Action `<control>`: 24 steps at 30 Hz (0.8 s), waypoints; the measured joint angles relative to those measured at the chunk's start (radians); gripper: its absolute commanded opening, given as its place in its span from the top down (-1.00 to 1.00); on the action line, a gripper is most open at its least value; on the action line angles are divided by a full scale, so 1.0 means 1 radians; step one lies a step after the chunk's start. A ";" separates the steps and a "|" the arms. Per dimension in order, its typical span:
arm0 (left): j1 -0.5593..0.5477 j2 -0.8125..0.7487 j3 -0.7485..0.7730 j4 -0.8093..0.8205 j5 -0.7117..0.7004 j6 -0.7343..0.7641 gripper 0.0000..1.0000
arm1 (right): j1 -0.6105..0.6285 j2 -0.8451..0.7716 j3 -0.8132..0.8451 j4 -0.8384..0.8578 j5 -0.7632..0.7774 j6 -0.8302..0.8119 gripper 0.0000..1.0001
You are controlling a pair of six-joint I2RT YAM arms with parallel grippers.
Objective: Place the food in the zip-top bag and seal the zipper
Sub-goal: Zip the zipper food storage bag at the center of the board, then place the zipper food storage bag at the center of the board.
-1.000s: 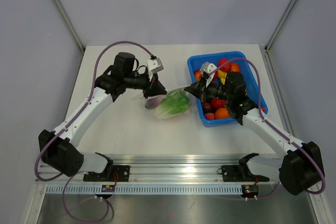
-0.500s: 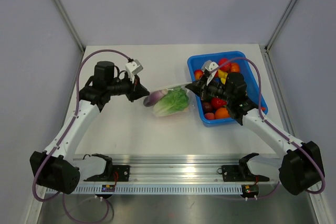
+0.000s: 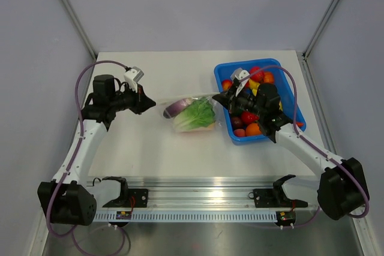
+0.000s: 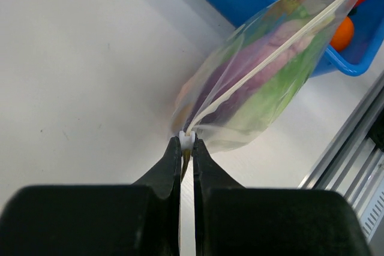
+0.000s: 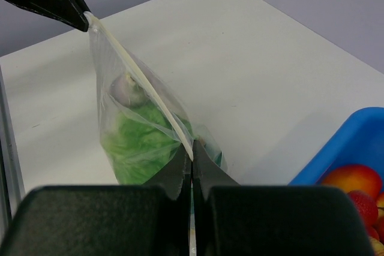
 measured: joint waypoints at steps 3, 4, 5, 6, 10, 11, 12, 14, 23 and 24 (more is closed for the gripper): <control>0.029 -0.016 -0.021 0.005 -0.009 -0.014 1.00 | -0.001 0.014 0.000 0.013 0.008 0.008 1.00; 0.032 -0.019 -0.024 0.006 -0.010 -0.017 1.00 | -0.001 0.018 0.000 0.016 0.008 0.011 1.00; 0.033 -0.021 -0.026 0.007 -0.010 -0.020 1.00 | -0.001 0.021 0.000 0.019 0.008 0.014 1.00; 0.033 -0.022 -0.027 0.010 -0.010 -0.021 1.00 | -0.001 0.024 0.000 0.023 0.008 0.016 1.00; 0.039 -0.022 -0.032 0.021 -0.010 -0.028 1.00 | -0.001 0.040 0.000 0.041 0.015 0.026 1.00; 0.040 -0.022 -0.032 0.021 -0.010 -0.029 1.00 | -0.001 0.043 0.000 0.045 0.015 0.027 1.00; 0.040 -0.022 -0.032 0.021 -0.010 -0.030 1.00 | -0.001 0.047 0.000 0.048 0.016 0.029 1.00; 0.043 -0.022 -0.032 0.027 -0.011 -0.035 1.00 | -0.001 0.055 0.000 0.056 0.015 0.030 1.00; 0.071 0.102 0.095 0.058 -0.058 -0.065 1.00 | -0.021 0.283 0.200 0.128 -0.023 0.042 1.00; 0.078 0.136 0.138 0.060 -0.063 -0.066 1.00 | -0.023 0.314 0.235 0.141 -0.023 0.042 1.00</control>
